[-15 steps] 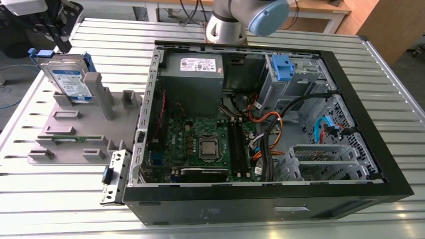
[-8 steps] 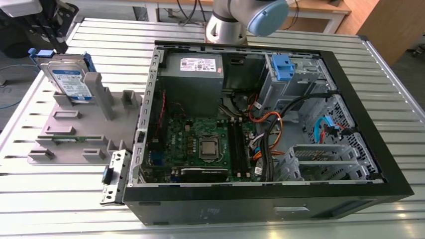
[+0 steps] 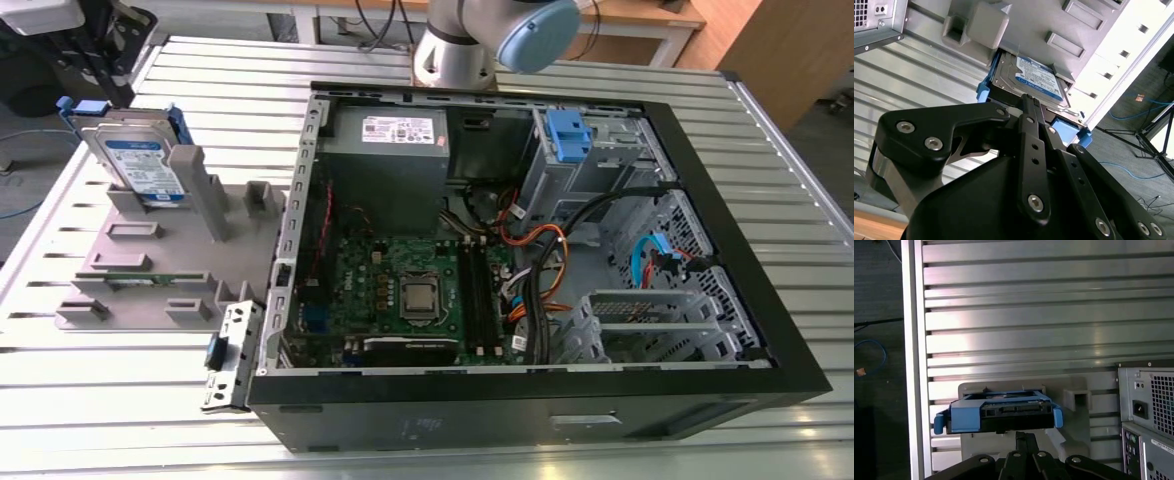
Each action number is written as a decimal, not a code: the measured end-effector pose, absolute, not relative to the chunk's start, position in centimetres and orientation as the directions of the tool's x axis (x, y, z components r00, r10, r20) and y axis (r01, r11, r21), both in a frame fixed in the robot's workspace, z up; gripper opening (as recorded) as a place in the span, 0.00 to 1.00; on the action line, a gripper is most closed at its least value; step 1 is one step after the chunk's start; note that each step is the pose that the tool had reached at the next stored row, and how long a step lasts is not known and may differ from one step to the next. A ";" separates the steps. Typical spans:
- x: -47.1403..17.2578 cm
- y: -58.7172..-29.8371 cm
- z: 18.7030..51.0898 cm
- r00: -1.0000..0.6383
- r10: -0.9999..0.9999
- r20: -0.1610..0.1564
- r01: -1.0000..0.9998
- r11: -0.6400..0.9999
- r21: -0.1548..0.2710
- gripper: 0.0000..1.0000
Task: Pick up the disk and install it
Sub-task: 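Reach for the disk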
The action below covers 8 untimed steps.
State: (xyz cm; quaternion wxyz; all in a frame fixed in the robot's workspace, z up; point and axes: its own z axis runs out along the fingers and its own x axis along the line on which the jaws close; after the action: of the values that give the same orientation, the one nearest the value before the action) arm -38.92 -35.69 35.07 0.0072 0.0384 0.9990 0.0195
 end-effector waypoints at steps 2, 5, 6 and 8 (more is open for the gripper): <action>-38.9 -35.7 35.1 -0.997 0.077 -0.012 0.076 0.996 0.039 0.11; -38.9 -35.7 35.1 -0.997 0.077 -0.012 0.076 0.996 0.039 0.11; -38.9 -35.7 35.0 -0.997 0.077 -0.012 0.076 0.996 0.040 0.11; -38.9 -35.5 35.0 -0.997 0.077 -0.012 0.076 0.996 0.040 0.11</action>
State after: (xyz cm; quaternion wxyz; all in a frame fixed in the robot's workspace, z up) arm -38.92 -35.47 34.96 0.0068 0.0383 0.9991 0.0195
